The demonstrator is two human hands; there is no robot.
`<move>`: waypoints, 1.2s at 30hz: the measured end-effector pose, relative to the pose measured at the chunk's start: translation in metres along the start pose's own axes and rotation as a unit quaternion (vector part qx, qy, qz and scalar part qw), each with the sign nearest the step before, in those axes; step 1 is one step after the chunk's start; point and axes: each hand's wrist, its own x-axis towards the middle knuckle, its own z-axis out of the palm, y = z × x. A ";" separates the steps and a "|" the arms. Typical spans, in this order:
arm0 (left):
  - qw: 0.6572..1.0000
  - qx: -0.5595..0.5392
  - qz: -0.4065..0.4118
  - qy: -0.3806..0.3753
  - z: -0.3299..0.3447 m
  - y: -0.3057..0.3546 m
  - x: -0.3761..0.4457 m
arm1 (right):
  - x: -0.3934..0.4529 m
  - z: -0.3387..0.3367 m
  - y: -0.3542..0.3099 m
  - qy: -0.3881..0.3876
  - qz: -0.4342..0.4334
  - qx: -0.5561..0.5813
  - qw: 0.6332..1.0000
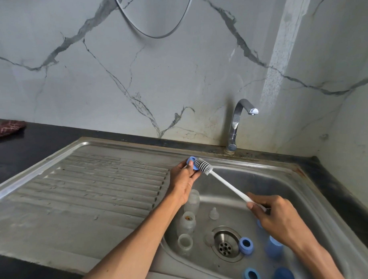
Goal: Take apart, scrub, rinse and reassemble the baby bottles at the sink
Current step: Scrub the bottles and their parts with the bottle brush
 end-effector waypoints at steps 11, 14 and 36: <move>0.990 0.033 -0.016 -0.132 0.013 -0.009 -0.019 | 0.002 -0.005 -0.001 0.027 0.032 0.021 0.999; 0.997 0.023 0.008 -0.076 0.010 -0.003 -0.013 | 0.001 -0.006 0.000 0.019 0.024 0.022 0.999; 0.982 0.161 0.091 -0.025 -0.012 -0.003 0.014 | 0.004 -0.010 0.012 0.017 0.067 -0.001 0.998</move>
